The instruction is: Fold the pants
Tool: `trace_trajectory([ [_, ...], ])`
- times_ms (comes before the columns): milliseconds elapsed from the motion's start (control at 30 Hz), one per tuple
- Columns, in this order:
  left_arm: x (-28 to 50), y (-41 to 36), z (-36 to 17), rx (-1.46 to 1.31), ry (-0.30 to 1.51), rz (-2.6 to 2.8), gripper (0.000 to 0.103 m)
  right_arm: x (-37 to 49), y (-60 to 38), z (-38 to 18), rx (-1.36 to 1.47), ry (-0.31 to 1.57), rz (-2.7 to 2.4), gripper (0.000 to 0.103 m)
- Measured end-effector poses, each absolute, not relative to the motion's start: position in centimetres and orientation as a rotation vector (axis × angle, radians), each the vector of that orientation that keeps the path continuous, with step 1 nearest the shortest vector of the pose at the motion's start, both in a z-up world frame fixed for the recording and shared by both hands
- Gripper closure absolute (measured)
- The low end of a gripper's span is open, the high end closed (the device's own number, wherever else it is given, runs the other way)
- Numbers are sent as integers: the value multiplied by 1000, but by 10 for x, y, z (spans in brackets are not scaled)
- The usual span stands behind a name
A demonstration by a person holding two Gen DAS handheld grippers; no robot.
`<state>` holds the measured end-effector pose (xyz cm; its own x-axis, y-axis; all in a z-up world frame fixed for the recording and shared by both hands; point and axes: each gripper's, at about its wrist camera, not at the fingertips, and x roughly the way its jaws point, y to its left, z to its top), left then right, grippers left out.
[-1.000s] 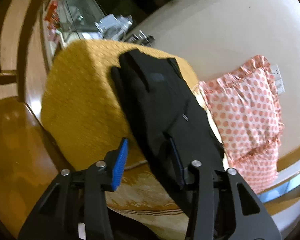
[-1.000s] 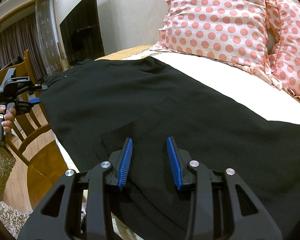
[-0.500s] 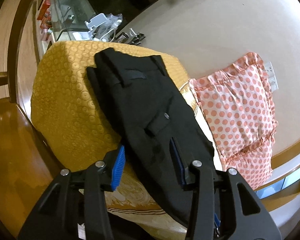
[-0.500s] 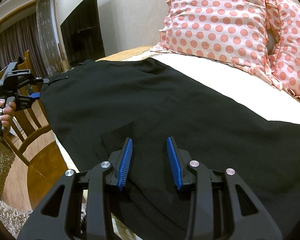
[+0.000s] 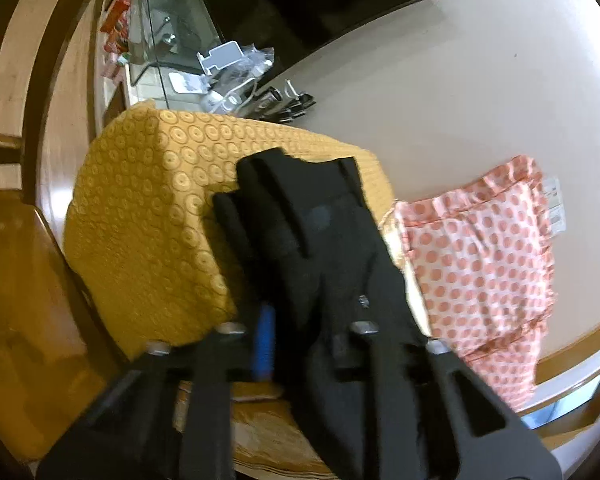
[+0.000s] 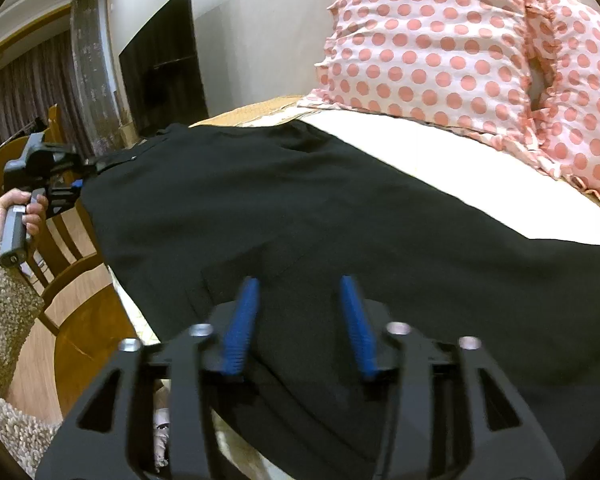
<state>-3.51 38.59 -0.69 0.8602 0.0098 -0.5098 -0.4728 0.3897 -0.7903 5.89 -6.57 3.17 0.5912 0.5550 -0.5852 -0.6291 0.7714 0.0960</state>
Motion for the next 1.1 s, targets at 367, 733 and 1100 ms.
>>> trace_trajectory([
  [367, -9, 332, 80, -793, 452, 323, 95, 49, -141, 55, 39, 572, 636, 21],
  [733, 82, 148, 170, -412, 470, -62, 95, 44, -236, 58, 231, 537, 447, 21],
  [1100, 91, -91, 119, -138, 667, -681, 96, 17, -310, 43, 314, 538, 211, 20],
])
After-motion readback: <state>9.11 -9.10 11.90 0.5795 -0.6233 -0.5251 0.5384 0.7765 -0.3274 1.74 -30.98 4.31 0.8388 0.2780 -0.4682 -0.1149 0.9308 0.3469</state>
